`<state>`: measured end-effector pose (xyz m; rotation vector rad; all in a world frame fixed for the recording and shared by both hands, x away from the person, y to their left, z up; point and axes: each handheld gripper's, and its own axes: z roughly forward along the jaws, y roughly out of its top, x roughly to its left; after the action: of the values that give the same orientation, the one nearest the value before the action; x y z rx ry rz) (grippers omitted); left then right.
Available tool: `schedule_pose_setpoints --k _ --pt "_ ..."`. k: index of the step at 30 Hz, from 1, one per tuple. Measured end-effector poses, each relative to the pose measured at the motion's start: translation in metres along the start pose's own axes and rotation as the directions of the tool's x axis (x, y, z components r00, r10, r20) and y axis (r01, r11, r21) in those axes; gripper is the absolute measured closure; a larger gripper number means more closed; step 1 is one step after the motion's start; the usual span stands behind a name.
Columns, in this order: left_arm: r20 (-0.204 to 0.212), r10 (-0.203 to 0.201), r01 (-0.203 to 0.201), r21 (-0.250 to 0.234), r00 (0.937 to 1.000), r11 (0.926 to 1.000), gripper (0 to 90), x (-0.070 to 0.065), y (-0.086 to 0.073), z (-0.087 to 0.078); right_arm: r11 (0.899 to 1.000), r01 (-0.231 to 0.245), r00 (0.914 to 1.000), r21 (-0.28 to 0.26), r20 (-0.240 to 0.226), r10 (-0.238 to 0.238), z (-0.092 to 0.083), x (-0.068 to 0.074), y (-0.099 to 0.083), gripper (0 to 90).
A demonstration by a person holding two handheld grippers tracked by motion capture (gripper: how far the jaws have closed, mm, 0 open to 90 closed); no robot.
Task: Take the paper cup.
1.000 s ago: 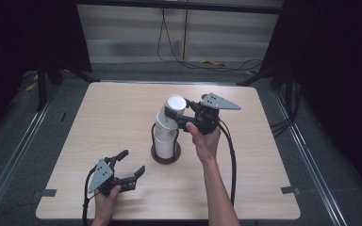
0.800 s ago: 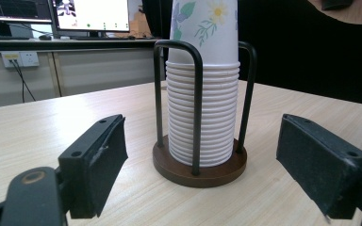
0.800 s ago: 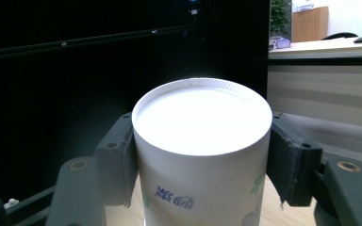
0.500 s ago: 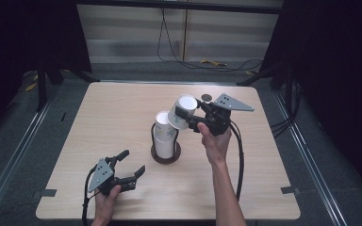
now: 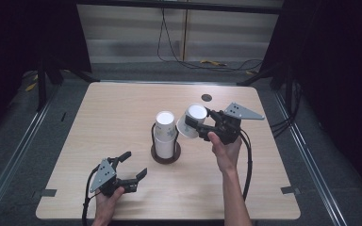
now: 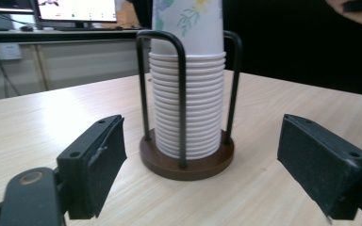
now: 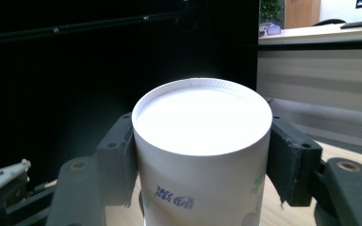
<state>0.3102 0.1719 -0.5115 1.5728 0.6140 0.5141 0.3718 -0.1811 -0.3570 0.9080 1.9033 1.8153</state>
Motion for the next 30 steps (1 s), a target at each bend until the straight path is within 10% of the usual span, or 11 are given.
schedule_pose_setpoints --k 5,30 --pt "0.058 -0.071 0.07 0.017 0.9958 0.9974 15.7 0.001 0.001 0.003 1.0 0.006 1.0 0.027 -0.002 -0.006 -0.005 0.004 -0.012 35.1" --pt "0.159 -0.075 0.067 0.054 0.9845 0.9962 16.2 -0.014 0.015 0.018 0.996 -0.029 0.9978 0.088 -0.057 0.034 -0.003 0.023 -0.067 35.3"
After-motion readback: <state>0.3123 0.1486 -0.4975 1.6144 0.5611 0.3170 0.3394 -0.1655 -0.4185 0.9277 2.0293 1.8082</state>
